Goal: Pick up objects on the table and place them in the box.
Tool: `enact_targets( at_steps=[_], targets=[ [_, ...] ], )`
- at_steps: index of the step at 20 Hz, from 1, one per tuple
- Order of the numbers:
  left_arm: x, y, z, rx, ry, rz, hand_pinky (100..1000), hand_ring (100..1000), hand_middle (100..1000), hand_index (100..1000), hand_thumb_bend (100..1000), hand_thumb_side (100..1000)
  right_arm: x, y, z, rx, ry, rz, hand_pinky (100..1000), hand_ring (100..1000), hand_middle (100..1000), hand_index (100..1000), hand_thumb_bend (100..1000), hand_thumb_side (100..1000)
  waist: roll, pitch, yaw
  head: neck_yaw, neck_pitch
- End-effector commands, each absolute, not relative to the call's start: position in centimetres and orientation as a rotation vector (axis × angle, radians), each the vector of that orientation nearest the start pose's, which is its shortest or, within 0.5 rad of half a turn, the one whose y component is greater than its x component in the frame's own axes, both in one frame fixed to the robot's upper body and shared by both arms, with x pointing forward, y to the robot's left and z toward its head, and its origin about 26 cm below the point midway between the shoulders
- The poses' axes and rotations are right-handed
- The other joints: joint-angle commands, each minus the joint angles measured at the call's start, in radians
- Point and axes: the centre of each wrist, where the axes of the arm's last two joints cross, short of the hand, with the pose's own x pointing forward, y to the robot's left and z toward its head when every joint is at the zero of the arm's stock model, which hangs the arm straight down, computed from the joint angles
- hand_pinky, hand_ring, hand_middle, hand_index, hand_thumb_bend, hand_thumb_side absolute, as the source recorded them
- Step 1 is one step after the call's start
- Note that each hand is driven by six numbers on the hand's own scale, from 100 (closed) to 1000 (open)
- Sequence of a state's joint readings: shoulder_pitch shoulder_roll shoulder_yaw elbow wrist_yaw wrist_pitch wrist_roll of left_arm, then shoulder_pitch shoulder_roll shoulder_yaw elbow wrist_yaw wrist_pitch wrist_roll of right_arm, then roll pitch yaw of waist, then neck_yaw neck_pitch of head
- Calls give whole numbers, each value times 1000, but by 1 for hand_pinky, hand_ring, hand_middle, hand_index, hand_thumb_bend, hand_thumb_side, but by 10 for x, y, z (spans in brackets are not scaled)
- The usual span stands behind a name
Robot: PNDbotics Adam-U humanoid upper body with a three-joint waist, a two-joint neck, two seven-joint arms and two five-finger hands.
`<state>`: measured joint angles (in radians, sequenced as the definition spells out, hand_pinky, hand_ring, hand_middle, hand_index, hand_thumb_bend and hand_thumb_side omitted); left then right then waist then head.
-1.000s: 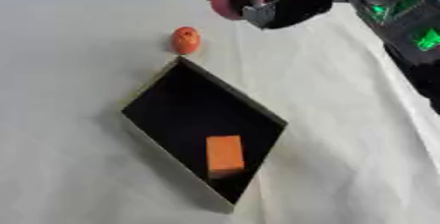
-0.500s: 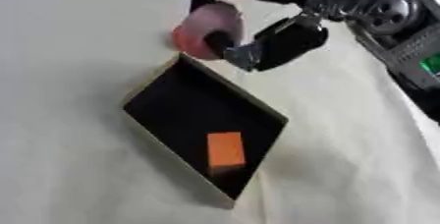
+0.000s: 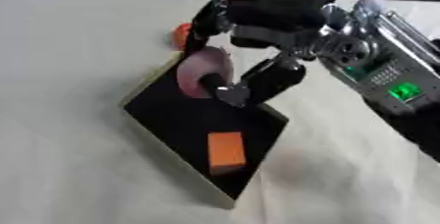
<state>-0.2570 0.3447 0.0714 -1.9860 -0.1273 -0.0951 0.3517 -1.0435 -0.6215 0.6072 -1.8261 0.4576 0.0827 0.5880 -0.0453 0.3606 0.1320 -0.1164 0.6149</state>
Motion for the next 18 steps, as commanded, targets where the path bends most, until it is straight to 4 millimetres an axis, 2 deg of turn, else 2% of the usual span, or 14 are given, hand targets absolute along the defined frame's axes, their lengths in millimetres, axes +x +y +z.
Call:
enact_targets(
  at_steps=[1,6,10,15,18],
  targets=[
    [295,286,201,561,-2413,-31,584,617,735,619,100,885,323,-119,317,739,2214,-2517,755,749,597,731,100,256,6,-20,3,0,2],
    [295,286,201,558,-2413,-32,583,618,735,618,100,885,330,-112,300,670,2133,-2608,756,751,598,731,100,264,8,-18,3,-4,2],
    [295,286,201,557,-2410,-32,582,618,736,618,100,886,337,-112,291,680,2097,-2643,764,763,610,737,100,273,8,-18,4,-5,2],
    [295,286,201,558,-2410,-31,582,619,736,618,100,888,340,-112,287,685,2029,-2660,797,797,670,769,100,276,7,-18,3,-5,5],
    [295,286,200,560,-2410,-30,582,619,736,618,100,887,339,-113,291,713,1995,-2637,816,823,705,806,212,296,8,-18,0,-4,5]
  ],
)
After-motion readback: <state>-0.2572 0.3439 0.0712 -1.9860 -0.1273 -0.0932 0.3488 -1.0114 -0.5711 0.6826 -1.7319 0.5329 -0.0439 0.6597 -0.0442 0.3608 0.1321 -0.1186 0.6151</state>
